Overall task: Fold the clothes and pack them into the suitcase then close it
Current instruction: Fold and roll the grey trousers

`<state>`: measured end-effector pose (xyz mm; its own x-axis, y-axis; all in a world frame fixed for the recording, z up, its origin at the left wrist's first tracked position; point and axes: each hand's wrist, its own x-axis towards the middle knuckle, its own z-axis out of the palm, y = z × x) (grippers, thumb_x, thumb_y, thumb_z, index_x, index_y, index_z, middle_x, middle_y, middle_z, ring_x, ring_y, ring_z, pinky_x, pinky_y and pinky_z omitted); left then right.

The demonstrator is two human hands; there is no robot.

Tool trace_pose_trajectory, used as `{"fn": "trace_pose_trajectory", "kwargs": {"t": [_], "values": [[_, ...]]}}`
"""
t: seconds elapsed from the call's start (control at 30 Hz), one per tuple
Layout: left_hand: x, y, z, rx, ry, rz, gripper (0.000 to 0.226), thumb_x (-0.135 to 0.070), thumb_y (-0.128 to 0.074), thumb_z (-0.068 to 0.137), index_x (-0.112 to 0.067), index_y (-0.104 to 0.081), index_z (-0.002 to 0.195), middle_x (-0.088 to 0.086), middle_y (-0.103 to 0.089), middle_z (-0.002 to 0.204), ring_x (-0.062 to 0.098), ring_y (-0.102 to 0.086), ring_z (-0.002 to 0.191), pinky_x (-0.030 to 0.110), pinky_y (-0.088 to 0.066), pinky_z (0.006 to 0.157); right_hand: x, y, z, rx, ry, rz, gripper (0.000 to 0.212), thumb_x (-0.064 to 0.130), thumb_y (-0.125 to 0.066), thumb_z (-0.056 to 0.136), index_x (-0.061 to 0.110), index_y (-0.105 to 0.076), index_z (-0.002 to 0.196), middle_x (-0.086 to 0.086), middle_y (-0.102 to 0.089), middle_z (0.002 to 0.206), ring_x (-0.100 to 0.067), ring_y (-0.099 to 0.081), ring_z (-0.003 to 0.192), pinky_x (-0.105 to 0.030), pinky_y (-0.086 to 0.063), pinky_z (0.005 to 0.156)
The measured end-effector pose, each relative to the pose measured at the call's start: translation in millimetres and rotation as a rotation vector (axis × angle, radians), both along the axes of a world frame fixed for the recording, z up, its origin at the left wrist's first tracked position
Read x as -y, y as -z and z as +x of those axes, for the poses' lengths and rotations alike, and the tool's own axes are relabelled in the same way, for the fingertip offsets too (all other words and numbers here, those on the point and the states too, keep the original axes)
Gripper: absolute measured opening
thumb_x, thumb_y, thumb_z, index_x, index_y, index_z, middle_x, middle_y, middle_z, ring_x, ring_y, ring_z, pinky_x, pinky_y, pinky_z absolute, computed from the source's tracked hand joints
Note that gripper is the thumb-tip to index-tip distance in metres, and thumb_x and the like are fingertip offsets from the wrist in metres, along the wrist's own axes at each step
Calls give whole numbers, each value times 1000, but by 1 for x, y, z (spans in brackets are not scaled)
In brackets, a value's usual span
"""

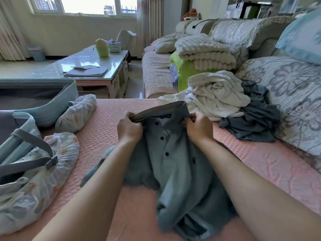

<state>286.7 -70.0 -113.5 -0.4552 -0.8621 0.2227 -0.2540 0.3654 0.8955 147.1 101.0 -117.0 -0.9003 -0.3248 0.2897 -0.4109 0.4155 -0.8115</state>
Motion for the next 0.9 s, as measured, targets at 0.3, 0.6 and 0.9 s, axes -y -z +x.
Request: {"fn": "trace_pose_trajectory", "kwargs": {"t": [0.3,0.6,0.9], "values": [[0,32,-1,375,495,-276,86,12,-47,87,-29,-18,157,1,-13,165,19,-17,150,23,-19,116,-1,17,0,3,-388,735,67,25,-56,94,26,-31,156,-7,-14,167,-24,-19,152,-34,-16,121],[-25,11,48,691,425,-409,28,-34,-42,102,-19,-57,121,5,-51,122,25,-51,115,36,-41,97,-35,-14,70,-145,-544,551,18,35,-67,86,32,-67,104,7,-61,105,-9,-59,91,-25,-47,84],[-101,-15,117,429,618,-576,8,-25,-55,73,-24,-53,80,-7,-58,72,20,-53,67,34,-49,63,-96,-14,145,-116,-810,1088,101,63,-86,48,52,-37,135,10,-40,122,-15,-42,116,-37,-44,101]]}}
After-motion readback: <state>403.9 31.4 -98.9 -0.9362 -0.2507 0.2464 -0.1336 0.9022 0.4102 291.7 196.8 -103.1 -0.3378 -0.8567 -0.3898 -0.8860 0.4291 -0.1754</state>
